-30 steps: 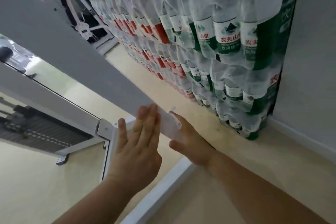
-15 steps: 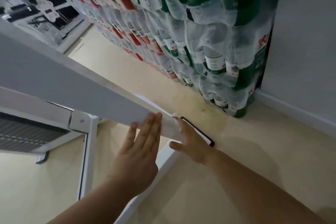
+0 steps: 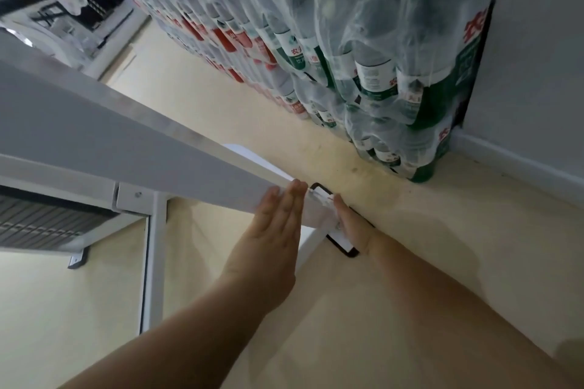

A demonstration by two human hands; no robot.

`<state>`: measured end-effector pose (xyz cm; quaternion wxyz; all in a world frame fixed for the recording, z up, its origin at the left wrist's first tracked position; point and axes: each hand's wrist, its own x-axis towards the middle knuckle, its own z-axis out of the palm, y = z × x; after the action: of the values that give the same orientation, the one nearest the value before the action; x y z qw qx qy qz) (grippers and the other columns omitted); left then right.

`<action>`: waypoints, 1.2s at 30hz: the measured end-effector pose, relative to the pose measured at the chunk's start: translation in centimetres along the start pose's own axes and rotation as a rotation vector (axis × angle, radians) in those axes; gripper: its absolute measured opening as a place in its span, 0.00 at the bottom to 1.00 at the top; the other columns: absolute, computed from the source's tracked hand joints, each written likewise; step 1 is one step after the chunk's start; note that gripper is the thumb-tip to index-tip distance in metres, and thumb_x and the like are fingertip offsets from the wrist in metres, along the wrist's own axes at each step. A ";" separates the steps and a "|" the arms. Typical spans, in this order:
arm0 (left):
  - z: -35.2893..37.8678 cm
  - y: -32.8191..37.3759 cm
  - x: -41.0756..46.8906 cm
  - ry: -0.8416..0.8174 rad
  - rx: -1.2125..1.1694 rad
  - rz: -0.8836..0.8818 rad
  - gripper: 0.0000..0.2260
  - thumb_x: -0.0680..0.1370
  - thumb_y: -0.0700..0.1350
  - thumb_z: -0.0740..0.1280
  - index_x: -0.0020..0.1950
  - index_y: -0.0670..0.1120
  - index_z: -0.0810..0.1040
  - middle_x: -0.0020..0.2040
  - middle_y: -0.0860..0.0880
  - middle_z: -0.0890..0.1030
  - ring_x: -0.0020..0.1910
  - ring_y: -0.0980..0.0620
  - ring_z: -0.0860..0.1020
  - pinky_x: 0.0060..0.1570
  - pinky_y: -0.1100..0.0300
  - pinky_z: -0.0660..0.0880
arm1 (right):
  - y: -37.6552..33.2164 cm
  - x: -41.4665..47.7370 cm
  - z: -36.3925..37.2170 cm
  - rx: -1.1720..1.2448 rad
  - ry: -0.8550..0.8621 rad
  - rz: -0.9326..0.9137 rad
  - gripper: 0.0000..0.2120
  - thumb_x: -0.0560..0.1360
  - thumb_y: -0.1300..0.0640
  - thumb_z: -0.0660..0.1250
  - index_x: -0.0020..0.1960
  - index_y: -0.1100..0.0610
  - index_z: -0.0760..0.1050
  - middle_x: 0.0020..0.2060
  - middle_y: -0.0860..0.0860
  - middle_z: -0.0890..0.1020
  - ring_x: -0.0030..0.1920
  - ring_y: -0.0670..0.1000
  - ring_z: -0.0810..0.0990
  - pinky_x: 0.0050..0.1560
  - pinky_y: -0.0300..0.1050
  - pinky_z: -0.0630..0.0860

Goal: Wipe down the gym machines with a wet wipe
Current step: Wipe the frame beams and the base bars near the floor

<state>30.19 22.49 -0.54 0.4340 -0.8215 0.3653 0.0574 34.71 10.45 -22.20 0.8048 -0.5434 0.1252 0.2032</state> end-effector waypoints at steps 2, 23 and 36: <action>0.1 0.2 0.5 -0.021 -0.001 0.015 0.36 0.81 0.52 0.48 0.77 0.28 0.41 0.73 0.26 0.28 0.70 0.28 0.23 0.63 0.32 0.19 | -0.5 0.7 0.5 -0.008 0.071 0.026 0.34 0.75 0.24 0.56 0.71 0.44 0.73 0.65 0.43 0.76 0.68 0.47 0.74 0.71 0.47 0.67; 1.5 -1.7 -1.9 0.345 -0.186 0.022 0.31 0.73 0.39 0.50 0.76 0.34 0.65 0.80 0.36 0.55 0.81 0.37 0.49 0.78 0.42 0.38 | -9.4 -7.5 5.6 -0.024 -0.186 -0.155 0.45 0.73 0.23 0.48 0.80 0.50 0.63 0.76 0.45 0.70 0.76 0.41 0.65 0.80 0.50 0.57; 1.5 -5.8 -8.1 0.900 -1.036 -0.441 0.22 0.69 0.42 0.68 0.64 0.44 0.77 0.68 0.44 0.74 0.68 0.42 0.72 0.67 0.47 0.72 | -23.4 -17.3 15.1 -0.402 -0.093 -0.521 0.28 0.84 0.39 0.41 0.72 0.51 0.69 0.62 0.46 0.80 0.54 0.39 0.76 0.64 0.37 0.74</action>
<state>28.41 30.15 5.72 -0.2024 -0.9206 0.2601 -0.2096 29.93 13.49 10.10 0.7111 -0.6954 -0.0973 0.0358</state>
